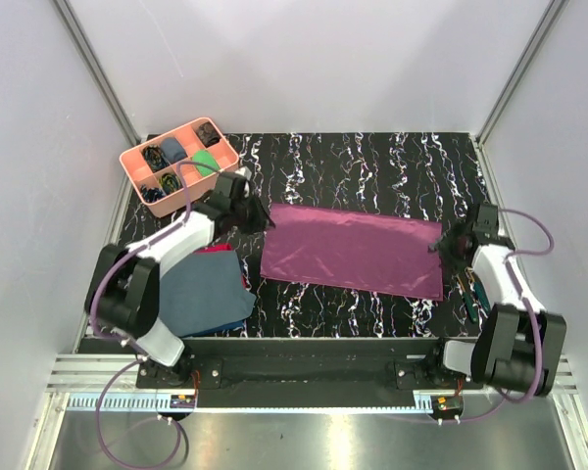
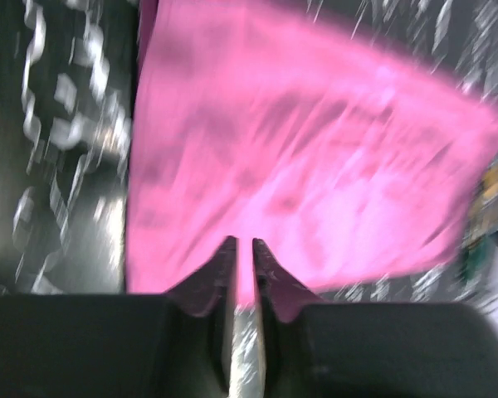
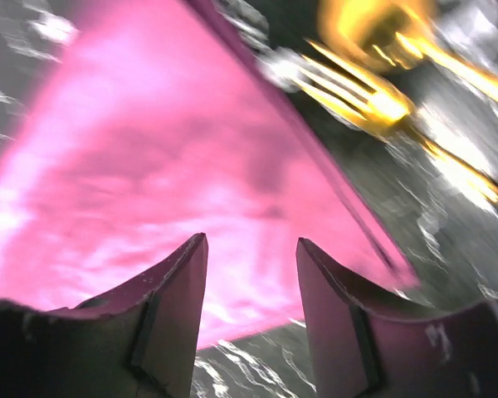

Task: Fold the napkin into a case and place the utensils inside
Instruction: Fold the rectangle-folded napkin at the center of the board.

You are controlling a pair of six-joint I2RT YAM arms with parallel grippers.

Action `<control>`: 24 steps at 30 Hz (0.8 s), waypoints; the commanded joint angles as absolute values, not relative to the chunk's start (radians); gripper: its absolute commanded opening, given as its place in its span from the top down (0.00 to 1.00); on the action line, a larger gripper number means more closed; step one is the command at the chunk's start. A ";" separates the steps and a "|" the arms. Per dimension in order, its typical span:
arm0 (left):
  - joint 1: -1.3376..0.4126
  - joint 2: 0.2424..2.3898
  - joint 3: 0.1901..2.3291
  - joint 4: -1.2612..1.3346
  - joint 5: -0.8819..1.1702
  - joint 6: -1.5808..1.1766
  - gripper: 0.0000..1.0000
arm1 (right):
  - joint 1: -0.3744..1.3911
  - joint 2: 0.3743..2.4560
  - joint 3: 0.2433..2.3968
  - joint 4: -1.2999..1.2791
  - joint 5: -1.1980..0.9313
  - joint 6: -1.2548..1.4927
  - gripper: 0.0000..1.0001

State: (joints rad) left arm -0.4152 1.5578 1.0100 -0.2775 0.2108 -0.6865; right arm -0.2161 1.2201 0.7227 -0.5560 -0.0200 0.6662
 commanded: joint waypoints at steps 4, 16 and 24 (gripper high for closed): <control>-0.374 1.876 1.267 -0.062 0.321 -0.784 0.93 | -0.218 1.520 1.023 -0.368 -0.132 0.557 0.56; -0.311 2.105 1.424 -0.057 0.357 -0.865 0.96 | -0.219 1.799 1.197 -0.361 -0.158 0.523 0.73; -0.256 2.176 1.476 -0.187 0.359 -0.845 0.93 | -0.221 1.887 1.236 -0.367 -0.043 0.485 0.73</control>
State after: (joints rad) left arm -0.2832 2.1242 1.3930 -0.1253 0.3195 -0.8471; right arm -0.2161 1.8523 1.1763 -0.3759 -0.1104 0.5266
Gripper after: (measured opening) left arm 0.066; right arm 0.274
